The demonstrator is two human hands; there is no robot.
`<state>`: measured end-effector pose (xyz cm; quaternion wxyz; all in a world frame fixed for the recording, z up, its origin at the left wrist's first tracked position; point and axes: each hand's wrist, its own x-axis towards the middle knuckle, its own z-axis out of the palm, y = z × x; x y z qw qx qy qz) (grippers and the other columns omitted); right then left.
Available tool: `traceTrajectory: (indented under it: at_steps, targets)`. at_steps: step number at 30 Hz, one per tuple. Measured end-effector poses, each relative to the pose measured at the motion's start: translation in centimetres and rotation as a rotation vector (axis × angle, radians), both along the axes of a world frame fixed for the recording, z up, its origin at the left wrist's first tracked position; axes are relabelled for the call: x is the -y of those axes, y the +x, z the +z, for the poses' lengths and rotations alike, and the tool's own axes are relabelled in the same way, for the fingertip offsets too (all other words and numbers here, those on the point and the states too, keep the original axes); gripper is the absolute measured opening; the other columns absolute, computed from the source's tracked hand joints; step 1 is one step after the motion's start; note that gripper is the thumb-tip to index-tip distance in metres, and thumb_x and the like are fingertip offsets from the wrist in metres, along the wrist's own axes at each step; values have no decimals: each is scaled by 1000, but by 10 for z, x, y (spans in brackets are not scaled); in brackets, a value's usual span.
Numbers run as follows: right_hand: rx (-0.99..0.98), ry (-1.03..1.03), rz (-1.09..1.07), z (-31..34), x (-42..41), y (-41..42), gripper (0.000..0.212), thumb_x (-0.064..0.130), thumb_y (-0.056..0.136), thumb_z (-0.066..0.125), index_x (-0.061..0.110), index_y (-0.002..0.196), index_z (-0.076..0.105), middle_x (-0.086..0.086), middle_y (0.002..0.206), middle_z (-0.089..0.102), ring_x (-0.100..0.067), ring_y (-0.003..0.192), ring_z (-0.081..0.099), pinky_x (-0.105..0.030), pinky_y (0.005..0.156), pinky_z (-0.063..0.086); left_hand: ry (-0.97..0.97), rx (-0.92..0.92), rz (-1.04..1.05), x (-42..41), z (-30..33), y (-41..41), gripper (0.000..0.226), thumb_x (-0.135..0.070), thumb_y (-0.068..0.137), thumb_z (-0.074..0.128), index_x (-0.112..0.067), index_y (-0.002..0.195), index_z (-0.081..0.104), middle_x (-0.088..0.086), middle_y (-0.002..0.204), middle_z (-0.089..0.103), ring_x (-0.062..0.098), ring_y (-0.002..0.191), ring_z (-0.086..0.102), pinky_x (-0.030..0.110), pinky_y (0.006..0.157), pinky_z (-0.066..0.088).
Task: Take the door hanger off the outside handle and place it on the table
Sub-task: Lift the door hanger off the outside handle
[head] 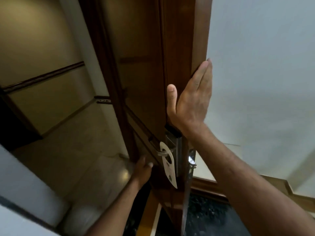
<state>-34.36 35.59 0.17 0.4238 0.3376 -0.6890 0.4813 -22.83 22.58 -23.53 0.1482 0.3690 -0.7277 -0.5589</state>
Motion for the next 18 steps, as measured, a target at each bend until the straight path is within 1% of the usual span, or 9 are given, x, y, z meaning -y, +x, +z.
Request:
traceTrajectory:
  at_steps: [3,4,5,7,8,10,12,15,18]
  targets:
    - [2,-14,-88,-3,-4,-26,73,39,99,42,-16,143,19,-41,147,27,-43,135,32,-44,110,32,47,37,-247,-14,5,-31,56,-21,90,67,-25,141,47,1,138,56,22,128,50,42,106,46]
    - [5,-15,-119,-4,-8,-35,70,33,99,46,-17,141,21,-41,145,30,-41,127,37,-44,103,37,49,2,-296,-22,6,-44,54,-18,87,71,-25,136,50,0,132,61,20,125,55,41,103,50]
    - [14,-8,-136,-3,-11,-41,67,27,98,50,-18,140,24,-41,142,32,-41,120,40,-46,97,41,54,-47,-315,-27,7,-54,47,-14,85,73,-25,128,56,-3,122,68,18,118,61,33,94,56]
    - [43,18,-169,-2,-16,-56,62,17,97,53,-19,139,25,-42,138,35,-46,117,43,-52,94,46,86,-155,-338,-38,7,-73,36,-5,84,75,-29,108,62,-11,97,75,9,99,71,17,70,57]
    - [54,30,-179,-1,-19,-62,62,14,97,54,-20,139,24,-42,138,35,-49,118,44,-55,95,47,104,-197,-337,-40,6,-82,34,-2,85,74,-29,103,64,-13,90,75,5,90,73,14,65,55]
    - [60,51,-197,1,-24,-72,63,13,97,55,-20,140,23,-42,138,35,-51,120,44,-57,97,47,148,-218,-329,-41,2,-96,28,1,89,68,-24,101,67,-5,95,76,2,82,74,14,63,54]
    - [59,62,-201,3,-26,-76,63,12,97,57,-21,139,23,-42,137,35,-51,121,44,-57,98,46,166,-183,-309,-36,-3,-103,19,-1,94,61,-18,98,68,8,100,76,7,80,73,14,59,53]
    - [49,61,-239,3,-28,-86,62,10,96,58,-22,137,25,-42,135,37,-51,121,44,-57,98,46,172,-114,-314,-20,-8,-112,26,-3,98,52,-22,88,66,-4,83,74,2,70,70,13,51,50]
    - [48,45,-262,3,-30,-95,62,10,96,59,-22,136,26,-41,135,38,-51,121,45,-58,97,47,184,-108,-429,-9,-3,-115,28,-9,99,49,-24,85,68,-8,69,73,6,61,67,20,50,50]
